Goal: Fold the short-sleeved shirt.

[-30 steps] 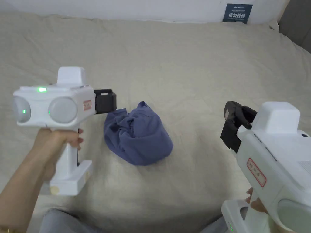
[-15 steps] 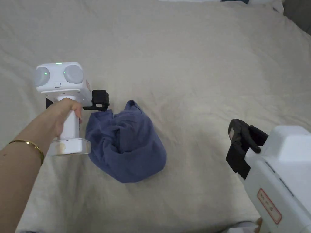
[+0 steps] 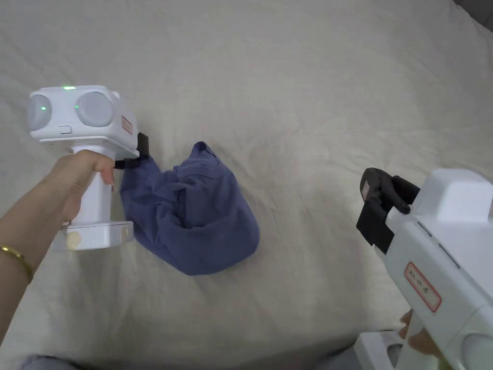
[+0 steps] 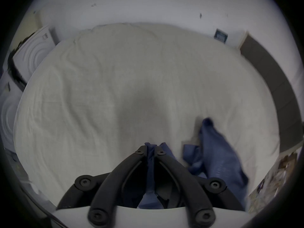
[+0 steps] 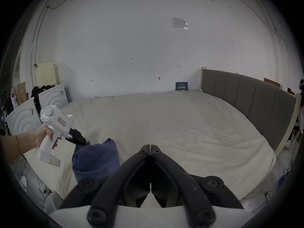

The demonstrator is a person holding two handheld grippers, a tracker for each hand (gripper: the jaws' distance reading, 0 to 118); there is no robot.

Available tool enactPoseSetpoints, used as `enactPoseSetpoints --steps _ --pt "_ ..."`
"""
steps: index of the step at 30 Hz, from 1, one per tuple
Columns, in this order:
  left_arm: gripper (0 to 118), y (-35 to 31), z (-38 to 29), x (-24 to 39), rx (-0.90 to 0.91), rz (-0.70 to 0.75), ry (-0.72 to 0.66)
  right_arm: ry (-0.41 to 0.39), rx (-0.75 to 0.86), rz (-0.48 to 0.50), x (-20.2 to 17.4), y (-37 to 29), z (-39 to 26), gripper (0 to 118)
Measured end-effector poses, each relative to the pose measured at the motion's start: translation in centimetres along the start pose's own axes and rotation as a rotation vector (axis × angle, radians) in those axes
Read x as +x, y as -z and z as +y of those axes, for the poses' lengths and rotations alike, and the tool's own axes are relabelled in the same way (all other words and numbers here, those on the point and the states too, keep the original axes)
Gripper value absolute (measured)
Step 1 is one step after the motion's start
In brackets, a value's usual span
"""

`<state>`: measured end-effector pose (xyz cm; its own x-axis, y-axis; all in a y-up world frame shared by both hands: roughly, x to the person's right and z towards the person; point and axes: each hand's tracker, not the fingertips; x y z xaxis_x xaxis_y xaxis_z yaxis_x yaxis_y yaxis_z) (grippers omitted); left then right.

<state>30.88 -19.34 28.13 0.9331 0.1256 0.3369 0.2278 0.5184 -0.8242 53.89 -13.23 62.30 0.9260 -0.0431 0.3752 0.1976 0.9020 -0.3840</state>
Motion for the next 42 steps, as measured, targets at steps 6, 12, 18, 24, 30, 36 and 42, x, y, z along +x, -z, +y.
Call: enactPoseSetpoints --steps 6,12,18,24,30,36,42 --pt "7 -7.7 -2.3 -1.8 0.217 -0.064 -0.054 -0.053 -0.016 0.014 -0.7 1.3 2.4 8" --pt "7 -9.7 -6.5 -3.0 0.258 -0.076 -0.083 -0.119 -0.154 0.153 -3.4 8.0 7.1 95" --pt "7 -8.9 -9.5 -3.8 0.246 -0.049 -0.106 -0.211 -0.392 0.233 -10.2 18.2 10.2 106" --pt "7 -7.9 -9.8 -4.9 0.241 -0.040 -0.121 -0.217 -0.616 0.176 -16.5 28.6 7.5 113" --pt "7 -7.1 -9.7 -6.4 0.225 -0.063 -0.162 -0.228 -0.726 0.097 -19.1 33.8 3.8 110" --pt "7 -6.2 -9.8 -6.8 0.212 -0.060 -0.145 -0.197 -0.798 0.086 -18.7 34.8 3.4 14" --pt "7 -7.0 -9.9 -8.0 0.216 -0.069 -0.221 -0.090 -0.703 0.181 -14.4 29.6 8.3 9"
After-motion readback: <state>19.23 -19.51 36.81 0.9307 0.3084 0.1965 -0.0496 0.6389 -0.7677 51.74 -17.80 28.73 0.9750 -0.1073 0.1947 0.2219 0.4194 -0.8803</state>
